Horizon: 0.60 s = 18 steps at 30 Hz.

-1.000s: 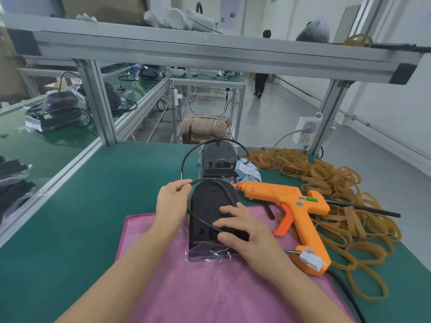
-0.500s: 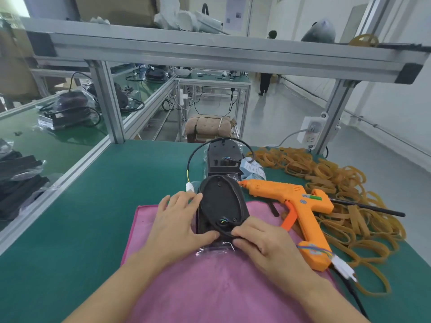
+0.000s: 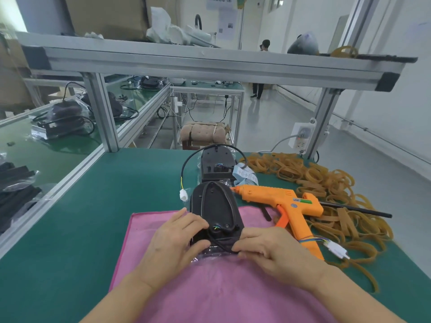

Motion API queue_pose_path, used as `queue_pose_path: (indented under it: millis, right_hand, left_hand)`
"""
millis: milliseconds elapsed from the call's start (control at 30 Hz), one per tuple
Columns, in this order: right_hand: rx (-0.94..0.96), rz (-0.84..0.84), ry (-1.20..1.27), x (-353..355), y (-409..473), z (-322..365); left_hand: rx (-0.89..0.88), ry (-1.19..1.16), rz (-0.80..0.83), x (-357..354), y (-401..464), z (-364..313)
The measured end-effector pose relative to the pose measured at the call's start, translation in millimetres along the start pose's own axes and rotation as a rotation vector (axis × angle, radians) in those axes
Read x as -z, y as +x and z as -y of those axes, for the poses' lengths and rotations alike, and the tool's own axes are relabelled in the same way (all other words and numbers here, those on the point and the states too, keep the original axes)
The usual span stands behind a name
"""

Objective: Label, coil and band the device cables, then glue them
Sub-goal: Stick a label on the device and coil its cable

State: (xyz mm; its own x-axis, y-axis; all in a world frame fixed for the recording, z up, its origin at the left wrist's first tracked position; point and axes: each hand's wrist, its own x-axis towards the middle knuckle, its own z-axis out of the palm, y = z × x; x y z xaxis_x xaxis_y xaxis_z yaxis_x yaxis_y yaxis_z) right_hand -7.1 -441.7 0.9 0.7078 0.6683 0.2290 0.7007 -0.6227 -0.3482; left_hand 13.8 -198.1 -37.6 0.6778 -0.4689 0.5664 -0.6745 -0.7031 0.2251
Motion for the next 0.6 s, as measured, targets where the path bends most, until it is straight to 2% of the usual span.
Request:
queue_pose_path:
  millis: [133,267,333,433,500,600]
  right_hand:
    - [-0.042,0.057,-0.109,16.1,6.5,-13.1]
    - [-0.017,0.026,-0.4,27.5,27.5,-15.9]
    - [-0.01,-0.022,-0.434,29.2,36.3,-13.3]
    - [-0.119,0.048,-0.429,26.1,40.4,-18.4]
    - [-0.287,0.023,-0.231,24.1,44.3,-22.9]
    - [-0.479,-0.091,-0.078,12.4,60.8,-22.5]
  left_hand:
    - [-0.053,0.108,0.048,7.8,1.2,-8.3]
    - [-0.083,0.153,0.05,7.9,0.8,-12.1]
    - [-0.09,0.197,0.059,7.4,0.1,-11.9]
    - [-0.134,0.264,0.076,7.3,-0.1,-11.4]
    - [-0.09,0.168,0.114,11.6,4.1,-10.2]
    - [0.236,-0.227,0.048,11.2,28.5,0.8]
